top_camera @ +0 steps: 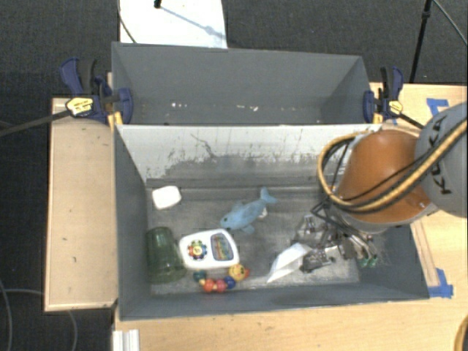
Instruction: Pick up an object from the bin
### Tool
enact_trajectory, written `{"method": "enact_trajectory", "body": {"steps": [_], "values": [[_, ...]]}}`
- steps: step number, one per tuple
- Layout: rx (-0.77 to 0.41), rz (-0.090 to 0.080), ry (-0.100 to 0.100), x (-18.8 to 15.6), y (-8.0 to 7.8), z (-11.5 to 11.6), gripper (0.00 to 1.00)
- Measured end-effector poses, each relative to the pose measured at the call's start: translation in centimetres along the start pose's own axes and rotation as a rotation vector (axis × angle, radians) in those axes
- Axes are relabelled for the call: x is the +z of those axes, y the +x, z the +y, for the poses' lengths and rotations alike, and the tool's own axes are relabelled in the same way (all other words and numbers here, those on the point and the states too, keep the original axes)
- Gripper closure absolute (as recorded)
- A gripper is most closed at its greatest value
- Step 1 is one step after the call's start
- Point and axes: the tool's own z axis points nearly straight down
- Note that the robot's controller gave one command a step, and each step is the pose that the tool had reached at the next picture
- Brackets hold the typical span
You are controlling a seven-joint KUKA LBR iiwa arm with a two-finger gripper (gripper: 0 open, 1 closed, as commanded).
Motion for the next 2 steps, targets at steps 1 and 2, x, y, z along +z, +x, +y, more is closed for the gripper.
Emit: {"method": "enact_trajectory", "body": {"steps": [1, 2], "values": [[-0.001, -0.004, 0.001, -2.1, -0.1, 0.0, 1.0], [0.0, -0.01, 0.002, -3.6, -0.2, 0.0, 1.0]]}}
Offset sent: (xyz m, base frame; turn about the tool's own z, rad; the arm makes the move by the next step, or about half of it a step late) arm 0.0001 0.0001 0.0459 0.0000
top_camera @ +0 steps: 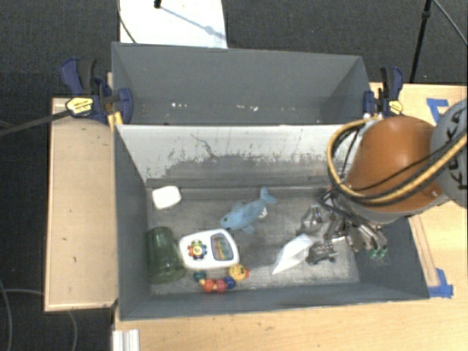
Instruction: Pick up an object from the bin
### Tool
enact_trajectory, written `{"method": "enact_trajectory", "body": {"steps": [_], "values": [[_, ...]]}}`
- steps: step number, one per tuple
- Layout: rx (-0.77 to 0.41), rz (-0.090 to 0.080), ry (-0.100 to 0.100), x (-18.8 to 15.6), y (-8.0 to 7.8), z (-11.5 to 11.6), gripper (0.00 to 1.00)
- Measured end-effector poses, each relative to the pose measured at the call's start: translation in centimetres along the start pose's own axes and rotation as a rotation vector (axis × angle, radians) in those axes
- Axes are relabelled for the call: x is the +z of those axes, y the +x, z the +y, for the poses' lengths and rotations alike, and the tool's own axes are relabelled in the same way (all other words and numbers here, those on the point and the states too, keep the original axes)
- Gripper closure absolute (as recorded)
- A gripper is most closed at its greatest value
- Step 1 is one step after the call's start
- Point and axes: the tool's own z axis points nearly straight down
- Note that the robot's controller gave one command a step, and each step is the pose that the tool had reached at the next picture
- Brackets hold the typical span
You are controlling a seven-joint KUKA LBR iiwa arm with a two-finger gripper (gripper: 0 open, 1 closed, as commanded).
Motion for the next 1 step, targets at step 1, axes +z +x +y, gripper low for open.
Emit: {"method": "enact_trajectory", "body": {"steps": [1], "values": [[0.001, -0.001, 0.0, -0.51, -0.05, -0.01, 1.0]]}}
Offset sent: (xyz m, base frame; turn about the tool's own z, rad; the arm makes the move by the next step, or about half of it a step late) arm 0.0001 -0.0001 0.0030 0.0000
